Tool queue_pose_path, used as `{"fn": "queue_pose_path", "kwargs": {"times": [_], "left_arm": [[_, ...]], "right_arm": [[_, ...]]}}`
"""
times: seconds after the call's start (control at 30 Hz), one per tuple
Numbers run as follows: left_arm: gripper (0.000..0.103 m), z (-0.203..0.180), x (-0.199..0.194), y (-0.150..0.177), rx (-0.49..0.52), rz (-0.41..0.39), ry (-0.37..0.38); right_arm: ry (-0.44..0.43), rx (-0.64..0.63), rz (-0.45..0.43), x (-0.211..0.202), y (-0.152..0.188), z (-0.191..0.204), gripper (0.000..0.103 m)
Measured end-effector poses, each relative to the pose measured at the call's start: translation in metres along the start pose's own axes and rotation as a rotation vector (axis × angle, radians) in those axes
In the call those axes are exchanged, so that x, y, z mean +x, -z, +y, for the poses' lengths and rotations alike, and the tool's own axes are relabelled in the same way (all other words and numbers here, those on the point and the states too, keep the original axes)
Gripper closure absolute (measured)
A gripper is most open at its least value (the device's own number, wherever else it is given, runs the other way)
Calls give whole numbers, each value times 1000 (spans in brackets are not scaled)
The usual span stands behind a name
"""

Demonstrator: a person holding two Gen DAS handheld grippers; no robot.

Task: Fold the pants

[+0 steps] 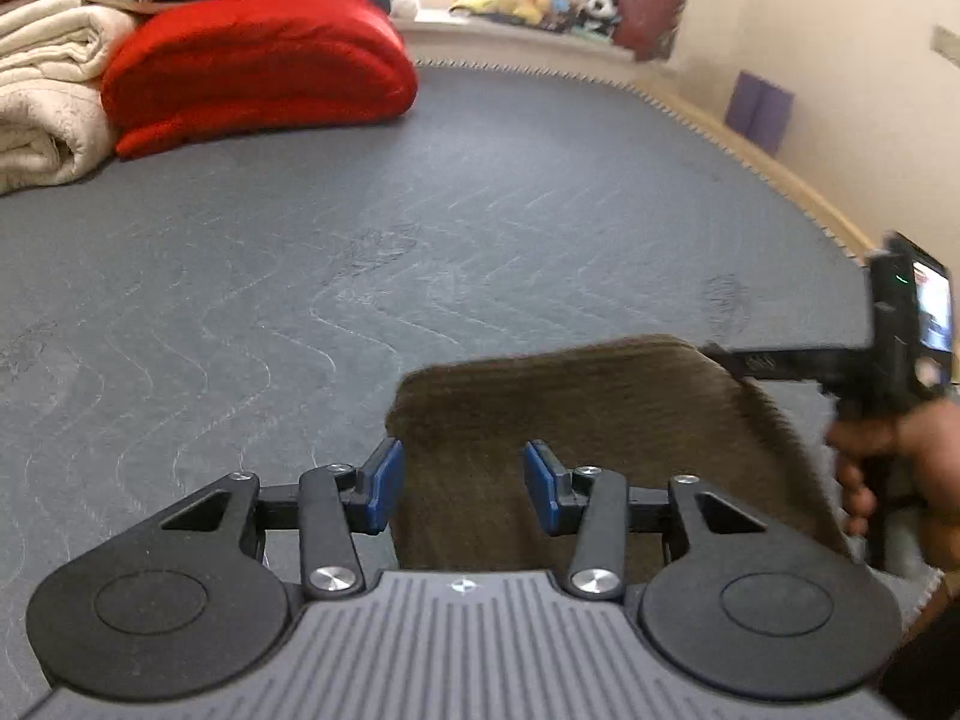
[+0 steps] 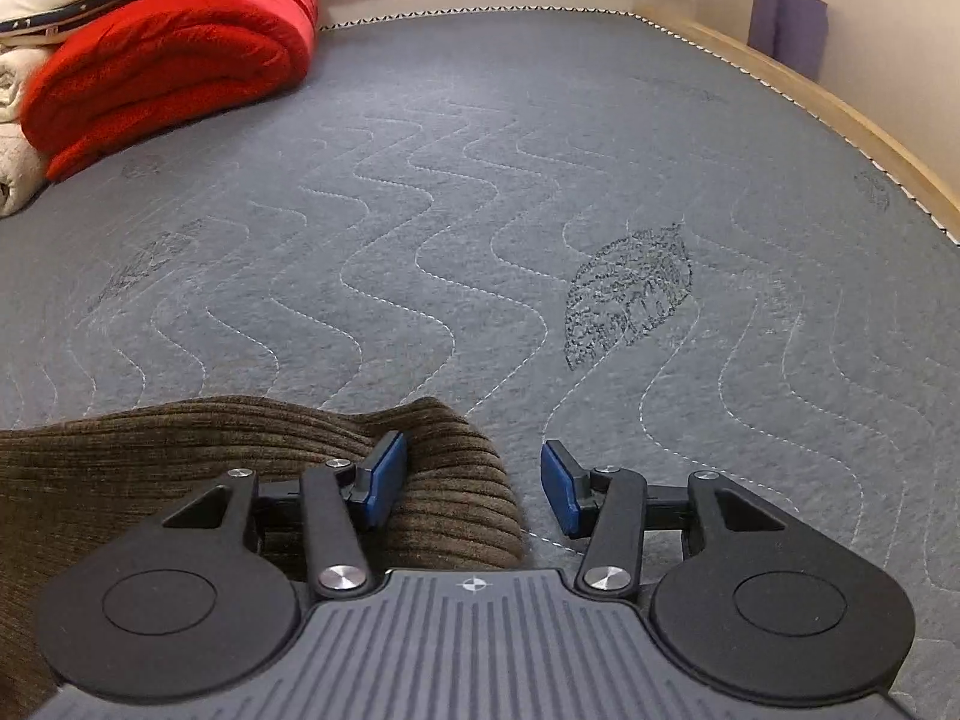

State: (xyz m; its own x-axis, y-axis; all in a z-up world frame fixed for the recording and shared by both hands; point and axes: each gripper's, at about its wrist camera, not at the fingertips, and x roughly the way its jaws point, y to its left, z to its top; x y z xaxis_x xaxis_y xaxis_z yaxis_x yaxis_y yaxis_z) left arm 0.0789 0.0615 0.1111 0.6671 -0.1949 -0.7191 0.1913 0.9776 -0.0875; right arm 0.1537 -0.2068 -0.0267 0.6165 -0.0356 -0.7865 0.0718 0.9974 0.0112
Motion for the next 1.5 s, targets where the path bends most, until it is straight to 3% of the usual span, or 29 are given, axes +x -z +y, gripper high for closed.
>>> {"fn": "queue_pose_path", "kwargs": {"times": [0.07, 0.13, 0.17, 0.23, 0.37, 0.43, 0.5, 0.6, 0.73, 0.83, 0.9, 0.97, 1.0, 1.07, 1.17, 1.23, 1.37, 1.5], "left_arm": [[54, -4, -6, 22, 35, 10, 9], [49, -5, 16, 51, 99, 155, -30], [42, 1, 24, 62, 60, 180, -22], [40, 9, 11, 64, -30, 157, -10], [40, -5, -24, 77, 11, 52, -14], [40, -10, -20, 93, 29, 110, 28], [33, -14, -7, 118, 51, 231, 34], [32, -9, -27, 122, -5, 194, 26], [19, -18, -71, 114, 54, 106, -18], [15, -30, -112, 94, 83, -18, -70], [9, -36, -143, 89, 102, -100, -129], [0, -43, -168, 91, 105, -139, -121], [0, -45, -178, 92, 92, -145, -102], [0, -47, -187, 101, 45, -134, -66], [0, -57, -176, 115, 29, -74, -13], [0, -67, -151, 121, 56, 8, -8], [0, -70, -121, 125, 54, 6, -28], [0, -63, -98, 122, 21, 38, -31]], "right_arm": [[-1, 17, -25, -9, 0, 0, 52], [-9, 28, -76, -30, 0, -2, 50], [-34, 31, -110, -46, 1, -3, 50], [-78, 21, -164, -78, 4, -3, 49], [-110, -8, -175, -140, 26, -3, 45], [-122, -4, -159, -161, 50, -7, 38], [-115, -11, -61, -162, 81, -10, 36], [-58, -12, 259, -129, 125, -17, 37], [-61, 107, 206, -147, 132, -33, 36], [-40, 156, 111, -176, 139, -35, 36], [-73, 191, 29, -202, 142, -32, 36], [-93, 178, -66, -232, 144, -25, 29], [-91, 154, -113, -246, 146, -20, 26], [-76, 107, -196, -270, 152, -10, 12], [-59, 92, -255, -289, 164, -2, 7], [-47, 77, -245, -286, 170, 4, 6], [12, -35, -208, -261, 174, 17, 5], [62, -53, -148, -237, 169, 18, 5]]}}
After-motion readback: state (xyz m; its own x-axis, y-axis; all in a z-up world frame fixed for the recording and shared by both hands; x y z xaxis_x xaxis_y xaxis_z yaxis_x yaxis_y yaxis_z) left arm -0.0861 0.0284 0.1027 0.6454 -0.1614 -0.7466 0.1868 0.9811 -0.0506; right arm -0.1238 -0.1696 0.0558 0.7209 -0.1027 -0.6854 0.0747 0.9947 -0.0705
